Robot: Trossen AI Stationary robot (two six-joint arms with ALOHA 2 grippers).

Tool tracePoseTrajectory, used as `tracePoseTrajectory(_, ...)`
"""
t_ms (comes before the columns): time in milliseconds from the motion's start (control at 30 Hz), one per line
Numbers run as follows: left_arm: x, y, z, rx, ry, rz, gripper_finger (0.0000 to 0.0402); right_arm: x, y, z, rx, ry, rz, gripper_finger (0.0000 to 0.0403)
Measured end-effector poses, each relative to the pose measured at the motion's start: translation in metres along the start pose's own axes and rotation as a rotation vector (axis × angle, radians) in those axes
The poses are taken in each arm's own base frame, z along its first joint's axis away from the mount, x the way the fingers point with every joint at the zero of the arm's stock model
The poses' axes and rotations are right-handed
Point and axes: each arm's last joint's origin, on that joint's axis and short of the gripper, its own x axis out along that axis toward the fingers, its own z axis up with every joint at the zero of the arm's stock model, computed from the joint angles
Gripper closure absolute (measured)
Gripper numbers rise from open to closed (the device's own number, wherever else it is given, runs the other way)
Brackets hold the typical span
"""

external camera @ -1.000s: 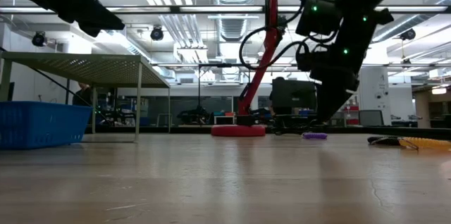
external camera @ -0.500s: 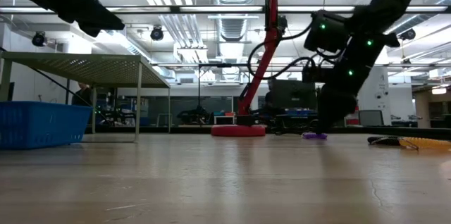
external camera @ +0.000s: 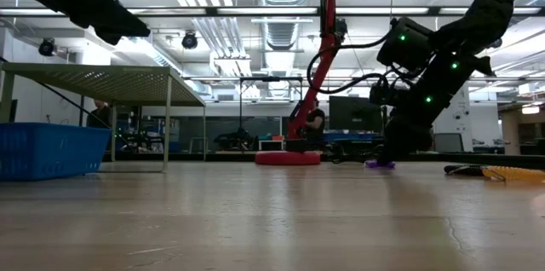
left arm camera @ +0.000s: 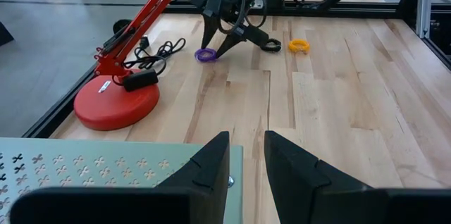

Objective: Pick & Place Office Desk Supplies
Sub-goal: Put the purple spring rubber band into the blue bin

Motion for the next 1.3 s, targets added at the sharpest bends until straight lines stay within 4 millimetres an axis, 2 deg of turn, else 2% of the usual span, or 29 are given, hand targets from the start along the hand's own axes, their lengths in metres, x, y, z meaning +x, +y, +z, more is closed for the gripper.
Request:
tracePoseTrajectory(300,0.000,0.000,0.000,0.000,0.003,0.000,0.0305,0.003,-0.007,0.004,0.053,-0.077,-0.007,0.0218)
tracePoseTrajectory(500,0.000,0.000,0.000,0.000,0.003,0.000,0.0305,0.008,-0.008,-0.003,0.074,-0.041,0.052,0.0218)
tracePoseTrajectory(867,0.000,0.000,-0.003,0.005,0.026,0.000,0.0305,0.021,-0.005,-0.008,0.088,-0.014,0.041,0.0222)
tracePoseTrajectory(1000,0.000,0.000,-0.003,0.005,0.027,0.000,0.0305,0.020,-0.005,-0.008,0.095,-0.016,0.015,0.0245)
tracePoseTrajectory(1300,0.000,0.000,-0.003,0.005,0.027,0.000,0.0305,0.021,-0.005,-0.009,0.089,-0.010,0.005,0.0338)
